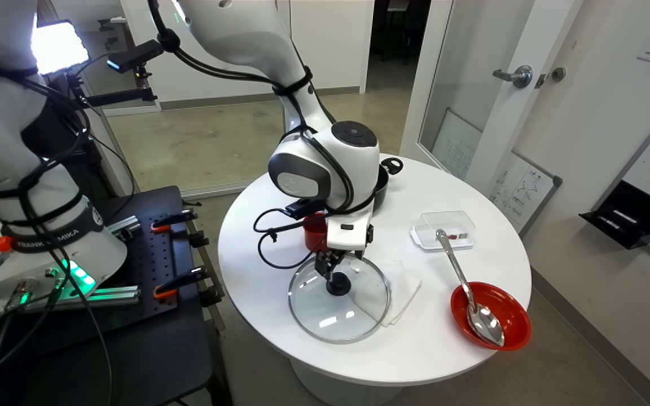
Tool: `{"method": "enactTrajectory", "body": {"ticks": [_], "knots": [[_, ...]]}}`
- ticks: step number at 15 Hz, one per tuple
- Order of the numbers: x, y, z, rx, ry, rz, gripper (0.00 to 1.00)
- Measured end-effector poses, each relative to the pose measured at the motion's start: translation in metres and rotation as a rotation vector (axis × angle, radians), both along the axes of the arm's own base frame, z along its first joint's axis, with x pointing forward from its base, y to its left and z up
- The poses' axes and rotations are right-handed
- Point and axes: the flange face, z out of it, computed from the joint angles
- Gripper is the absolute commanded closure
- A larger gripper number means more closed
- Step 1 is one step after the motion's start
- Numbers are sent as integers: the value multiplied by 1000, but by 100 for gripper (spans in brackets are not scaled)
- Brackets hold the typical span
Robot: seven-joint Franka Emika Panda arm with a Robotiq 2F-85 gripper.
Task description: Pick up the lid from the black pot and put it on the table.
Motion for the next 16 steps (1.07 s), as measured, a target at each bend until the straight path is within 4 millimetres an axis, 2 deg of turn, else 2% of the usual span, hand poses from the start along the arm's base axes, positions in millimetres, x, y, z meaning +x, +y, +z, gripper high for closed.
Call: {"method": "enactTrajectory", "body": {"ticks": [3, 5, 8, 12, 14, 16], "knots": [[7, 2, 9, -20, -29, 36, 0], [22, 19, 41, -29, -76, 75, 0], [37, 66, 98, 33, -101, 162, 0], [31, 132, 167, 94, 40, 347, 0], [27, 174, 198, 65, 126, 436, 0], [29, 225, 229, 17, 167, 540, 0]]}}
